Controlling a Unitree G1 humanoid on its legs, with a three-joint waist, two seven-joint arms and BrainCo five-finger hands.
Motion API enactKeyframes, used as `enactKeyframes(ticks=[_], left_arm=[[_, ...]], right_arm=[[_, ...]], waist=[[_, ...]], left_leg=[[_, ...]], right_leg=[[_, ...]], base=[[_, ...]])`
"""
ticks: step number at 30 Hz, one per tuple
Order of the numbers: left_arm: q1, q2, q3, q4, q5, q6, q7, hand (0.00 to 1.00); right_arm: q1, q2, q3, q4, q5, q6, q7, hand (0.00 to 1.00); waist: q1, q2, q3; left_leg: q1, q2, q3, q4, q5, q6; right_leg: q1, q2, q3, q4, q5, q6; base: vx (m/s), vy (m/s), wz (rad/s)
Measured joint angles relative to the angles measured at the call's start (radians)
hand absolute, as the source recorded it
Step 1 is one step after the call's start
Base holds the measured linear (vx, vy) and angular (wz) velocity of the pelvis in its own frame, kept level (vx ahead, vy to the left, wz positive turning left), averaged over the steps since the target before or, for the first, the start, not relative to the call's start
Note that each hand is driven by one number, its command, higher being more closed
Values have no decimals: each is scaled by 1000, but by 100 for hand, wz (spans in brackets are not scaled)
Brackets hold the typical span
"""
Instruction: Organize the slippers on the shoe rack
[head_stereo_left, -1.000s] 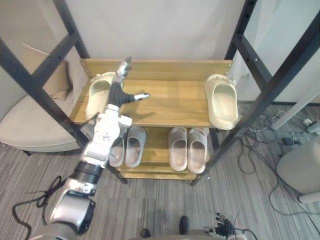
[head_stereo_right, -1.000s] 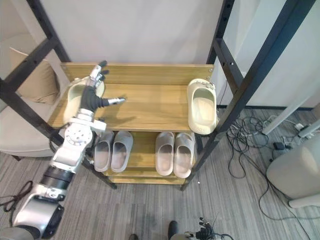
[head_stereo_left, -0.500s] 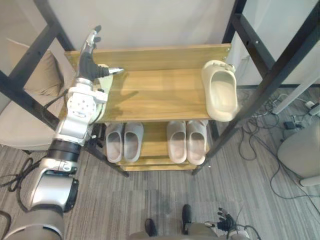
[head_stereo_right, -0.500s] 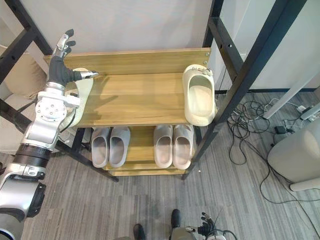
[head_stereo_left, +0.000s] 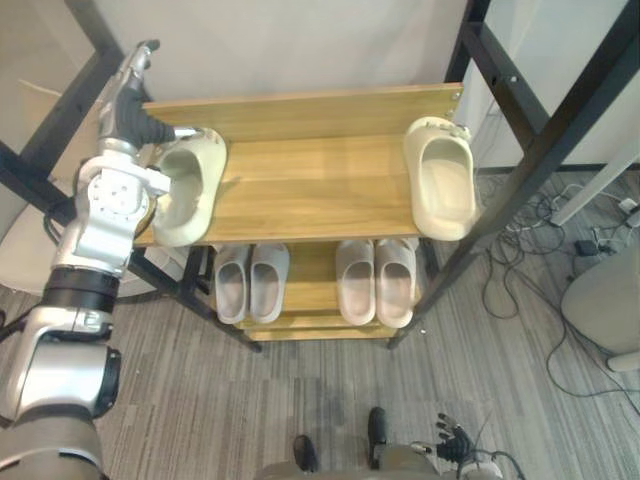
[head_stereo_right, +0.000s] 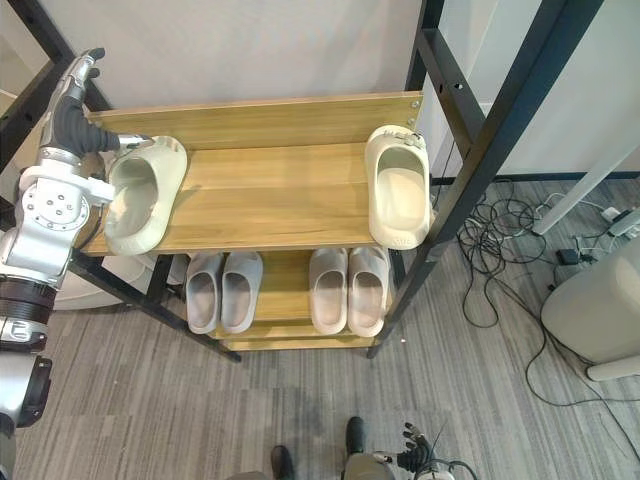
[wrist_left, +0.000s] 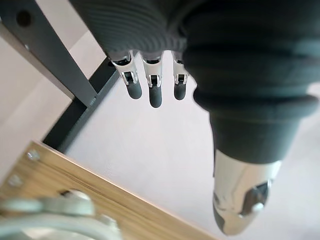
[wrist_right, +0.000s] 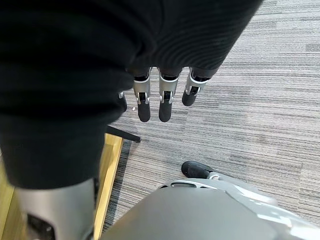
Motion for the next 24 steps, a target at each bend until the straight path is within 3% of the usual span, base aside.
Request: enactKeyframes(ticks=[16, 24], left_arm=[[0, 51, -71, 42, 307, 32, -1, 0], [0, 51, -91, 50, 373, 53, -2, 0]], right_arm=[[0, -1, 2, 10, 21, -10, 0, 0], [0, -2, 9, 4, 43, -11, 0, 0]], waist=[[0, 1, 1], [1, 0, 5]], left_leg=[[-1, -1, -9, 1, 0, 0], [-19, 1, -1, 1, 0, 0]], right_leg=[[3, 0, -5, 0, 0, 0], [-21, 2, 4, 4, 1, -2]], base=[[-1, -2, 1], [-1, -3, -3]])
